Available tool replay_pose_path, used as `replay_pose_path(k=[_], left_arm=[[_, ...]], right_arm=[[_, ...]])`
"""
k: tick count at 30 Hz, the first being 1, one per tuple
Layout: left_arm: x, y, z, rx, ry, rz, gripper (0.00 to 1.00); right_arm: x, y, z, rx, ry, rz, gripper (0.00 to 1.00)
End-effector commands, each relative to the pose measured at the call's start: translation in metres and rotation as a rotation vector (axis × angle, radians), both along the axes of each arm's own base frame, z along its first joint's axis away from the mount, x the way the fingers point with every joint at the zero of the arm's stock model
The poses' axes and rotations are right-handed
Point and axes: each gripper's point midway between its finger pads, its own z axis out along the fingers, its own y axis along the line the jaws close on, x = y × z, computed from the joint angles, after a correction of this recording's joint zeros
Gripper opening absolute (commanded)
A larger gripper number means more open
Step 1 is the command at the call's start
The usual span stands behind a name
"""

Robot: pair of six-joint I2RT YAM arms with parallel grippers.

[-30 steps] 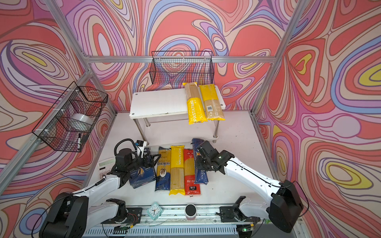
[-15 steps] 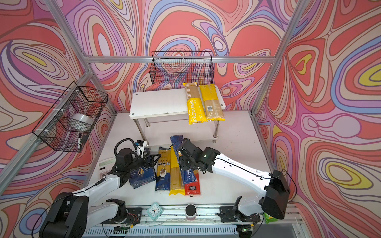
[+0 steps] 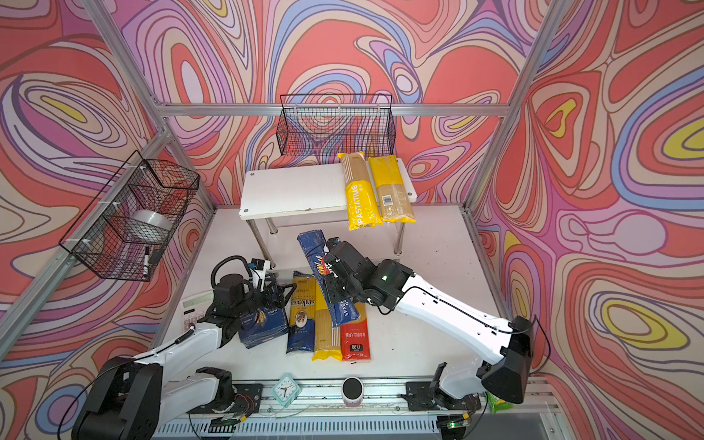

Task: Arrange pasta packages on shelves
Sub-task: Place the pasta bag on the shelf.

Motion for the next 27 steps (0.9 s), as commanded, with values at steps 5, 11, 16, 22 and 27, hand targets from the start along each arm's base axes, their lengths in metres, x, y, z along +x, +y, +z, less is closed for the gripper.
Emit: replay_pose_path(k=[5, 11, 16, 22, 27], left_arm=[[0.001, 0.001, 0.003, -0.002, 0.006, 0.013, 1.0], [0.0, 0.002, 0.005, 0.0, -0.003, 0.022, 1.0], [-0.001, 0.005, 0.009, -0.001, -0.022, 0.036, 1.0], [-0.003, 0.004, 0.012, -0.003, -0.034, 0.028, 1.0], [-0.006, 0.007, 0.021, 0.001, -0.055, 0.041, 1.0]], right_arm=[[0.013, 0.009, 0.068, 0.079, -0.163, 0.027, 0.27], [0.02, 0.004, 0.094, 0.091, -0.233, 0.004, 0.27], [0.029, -0.002, 0.114, 0.077, -0.287, -0.038, 0.27], [0.039, 0.001, 0.128, 0.05, -0.328, -0.045, 0.28], [0.05, -0.003, 0.14, 0.025, -0.364, -0.078, 0.28]])
